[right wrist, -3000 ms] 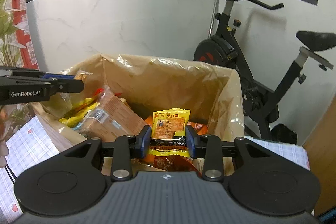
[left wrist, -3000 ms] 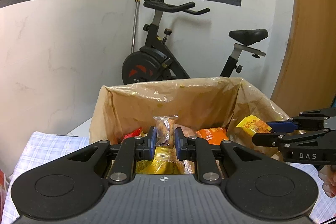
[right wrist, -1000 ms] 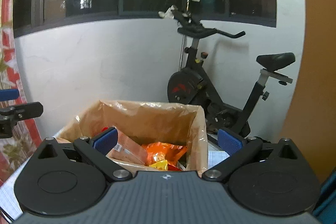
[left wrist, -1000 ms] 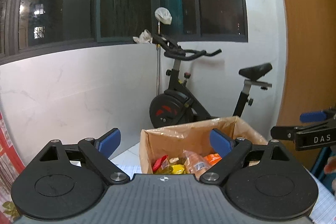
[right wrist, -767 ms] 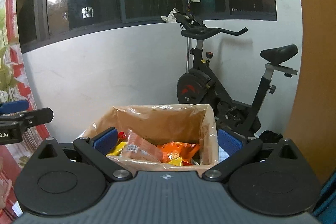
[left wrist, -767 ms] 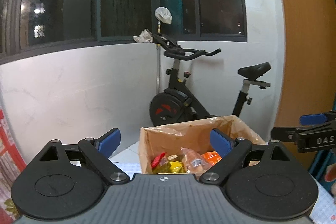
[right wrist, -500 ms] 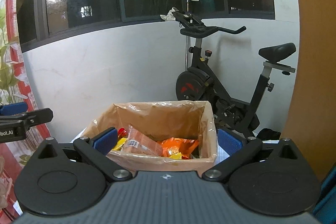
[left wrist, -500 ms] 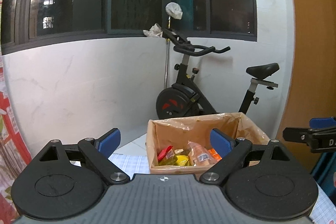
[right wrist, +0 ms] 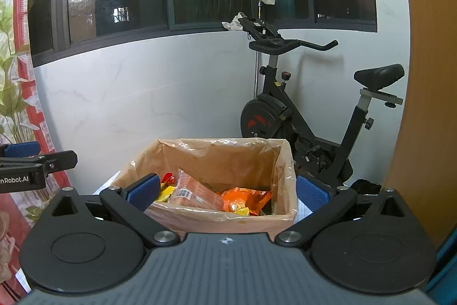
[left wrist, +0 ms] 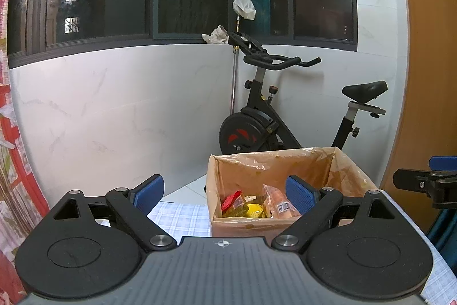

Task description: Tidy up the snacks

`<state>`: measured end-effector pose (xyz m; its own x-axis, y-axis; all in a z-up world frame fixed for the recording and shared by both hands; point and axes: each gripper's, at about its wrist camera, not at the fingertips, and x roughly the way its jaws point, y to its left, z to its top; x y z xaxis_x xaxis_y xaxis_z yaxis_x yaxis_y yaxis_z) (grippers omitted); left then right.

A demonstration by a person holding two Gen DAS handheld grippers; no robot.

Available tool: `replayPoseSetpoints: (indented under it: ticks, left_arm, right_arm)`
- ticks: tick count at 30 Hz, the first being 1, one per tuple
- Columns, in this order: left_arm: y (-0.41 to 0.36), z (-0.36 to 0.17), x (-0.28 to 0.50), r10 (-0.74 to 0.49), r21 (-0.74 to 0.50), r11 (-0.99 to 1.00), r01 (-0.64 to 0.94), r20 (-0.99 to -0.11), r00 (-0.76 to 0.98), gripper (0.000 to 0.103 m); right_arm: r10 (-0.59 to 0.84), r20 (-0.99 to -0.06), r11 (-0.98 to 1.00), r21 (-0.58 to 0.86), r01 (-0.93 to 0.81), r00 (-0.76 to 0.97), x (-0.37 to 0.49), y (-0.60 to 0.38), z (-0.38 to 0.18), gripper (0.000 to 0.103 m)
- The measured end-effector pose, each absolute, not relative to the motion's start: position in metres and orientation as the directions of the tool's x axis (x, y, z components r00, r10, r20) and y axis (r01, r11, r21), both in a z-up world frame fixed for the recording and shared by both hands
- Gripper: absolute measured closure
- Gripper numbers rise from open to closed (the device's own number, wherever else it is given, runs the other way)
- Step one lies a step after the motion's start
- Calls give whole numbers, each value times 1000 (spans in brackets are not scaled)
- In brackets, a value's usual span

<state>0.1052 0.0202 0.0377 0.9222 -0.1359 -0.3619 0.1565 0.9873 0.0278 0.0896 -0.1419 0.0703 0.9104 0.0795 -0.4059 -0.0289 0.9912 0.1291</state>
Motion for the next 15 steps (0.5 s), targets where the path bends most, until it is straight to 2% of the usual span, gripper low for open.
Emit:
replayPoseSetpoints:
  ticks: [15]
  left_arm:
    - [19,38,101,-139,22,987,157,-358,923,9]
  right_arm:
    - [78,-392,991,131,-28,916,86,-143,70,0]
